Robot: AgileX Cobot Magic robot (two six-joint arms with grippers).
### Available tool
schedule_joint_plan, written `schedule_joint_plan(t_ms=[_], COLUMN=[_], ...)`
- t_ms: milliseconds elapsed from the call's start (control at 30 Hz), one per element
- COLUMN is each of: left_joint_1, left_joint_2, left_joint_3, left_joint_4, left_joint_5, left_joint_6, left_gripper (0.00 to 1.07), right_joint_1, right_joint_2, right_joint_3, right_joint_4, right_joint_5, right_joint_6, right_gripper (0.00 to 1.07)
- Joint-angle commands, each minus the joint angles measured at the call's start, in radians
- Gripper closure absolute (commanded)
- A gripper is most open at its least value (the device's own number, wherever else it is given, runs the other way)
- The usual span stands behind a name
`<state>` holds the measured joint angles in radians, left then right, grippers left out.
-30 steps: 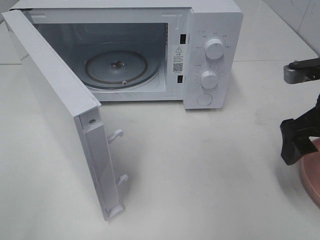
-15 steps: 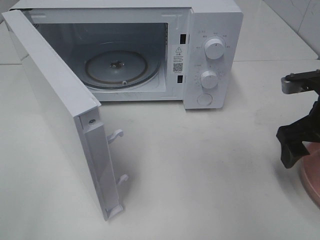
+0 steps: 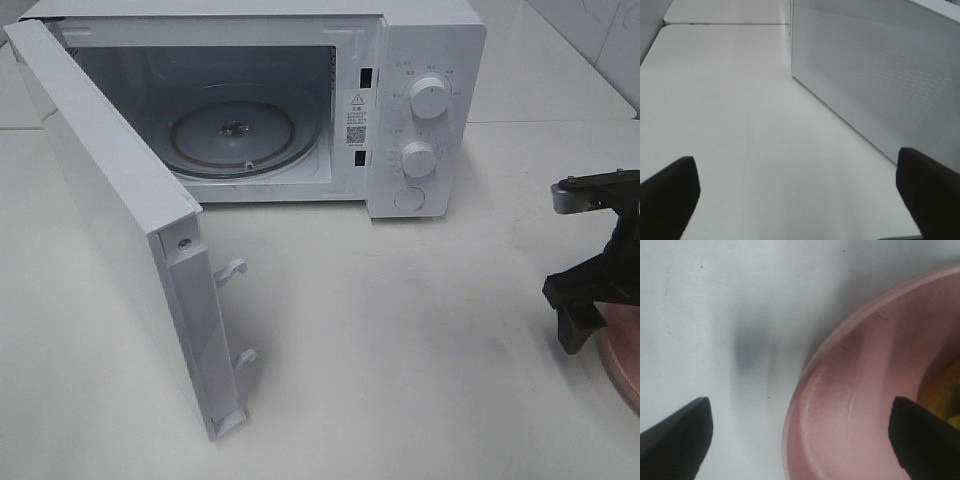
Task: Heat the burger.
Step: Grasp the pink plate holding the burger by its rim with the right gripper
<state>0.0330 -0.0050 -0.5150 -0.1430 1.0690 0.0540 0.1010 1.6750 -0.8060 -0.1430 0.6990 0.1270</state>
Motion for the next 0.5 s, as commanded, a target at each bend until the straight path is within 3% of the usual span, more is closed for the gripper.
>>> schedule_joint_plan(t_ms=[33,500], left_joint_1=[0.004,0.004], left_joint_2=[-0.006,-0.006], left_joint_3=[0.000,0.000], left_joint_4=[-0.007,-0.007], left_joint_5=[-0.003,-0.003], left_joint_6=[-0.004,-0.004], left_gripper=[0.07,0.07], right_joint_1=[-0.016,-0.031], right_joint_2=[0.014,0.061], right_joint_3=[0.022,0.094], right_joint_4=[-0.006,0.002], right_joint_5=[-0.020,-0.127], right_joint_6=[-0.001,0.002], right_gripper=[0.17,0.20])
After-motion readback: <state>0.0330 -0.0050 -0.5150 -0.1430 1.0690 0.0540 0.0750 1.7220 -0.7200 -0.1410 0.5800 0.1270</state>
